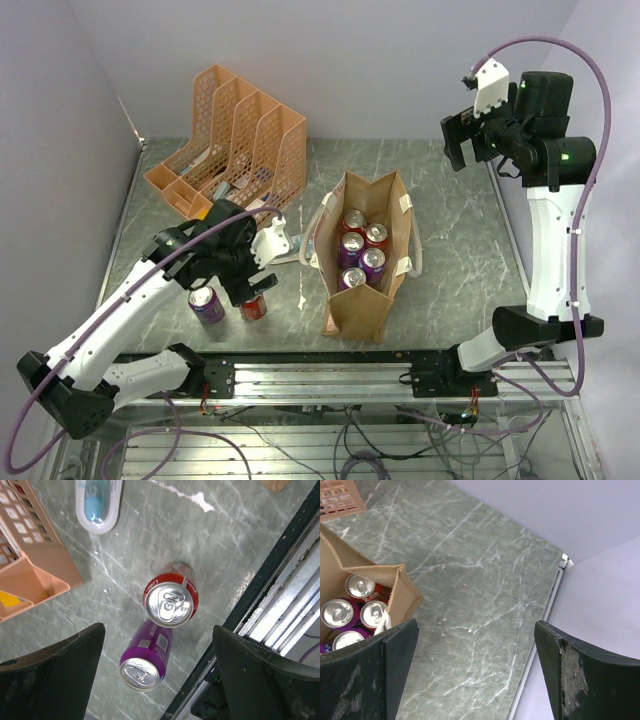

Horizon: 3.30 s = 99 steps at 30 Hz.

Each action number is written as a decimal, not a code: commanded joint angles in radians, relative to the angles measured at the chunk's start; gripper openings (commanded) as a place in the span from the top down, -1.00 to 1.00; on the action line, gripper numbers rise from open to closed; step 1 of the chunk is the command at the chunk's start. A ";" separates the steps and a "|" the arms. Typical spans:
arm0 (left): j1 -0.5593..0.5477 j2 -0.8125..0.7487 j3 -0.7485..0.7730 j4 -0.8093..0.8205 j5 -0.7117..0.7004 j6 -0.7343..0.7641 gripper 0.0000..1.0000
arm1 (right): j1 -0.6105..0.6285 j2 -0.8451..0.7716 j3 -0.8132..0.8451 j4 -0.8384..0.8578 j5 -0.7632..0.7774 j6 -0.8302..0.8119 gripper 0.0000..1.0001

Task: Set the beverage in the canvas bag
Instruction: Pick up the drink from the center of the board.

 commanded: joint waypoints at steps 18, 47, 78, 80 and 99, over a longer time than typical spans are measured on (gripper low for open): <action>0.089 0.171 -0.126 0.015 0.087 0.042 -0.98 | -0.109 0.044 0.113 -0.079 -0.271 0.010 -1.00; 0.095 0.238 -0.251 0.183 0.114 0.116 -0.35 | -0.157 0.080 0.094 -0.105 -0.314 -0.019 -1.00; 0.171 0.248 0.695 -0.055 0.174 0.105 0.86 | -0.066 0.307 0.282 -0.131 -0.261 -0.078 -1.00; 0.171 0.273 0.774 -0.054 0.198 0.080 0.86 | -0.048 0.309 0.284 -0.132 -0.250 -0.079 -1.00; 0.048 0.422 1.019 0.118 0.331 -0.064 0.86 | -0.095 0.123 0.077 -0.142 -0.291 -0.095 -1.00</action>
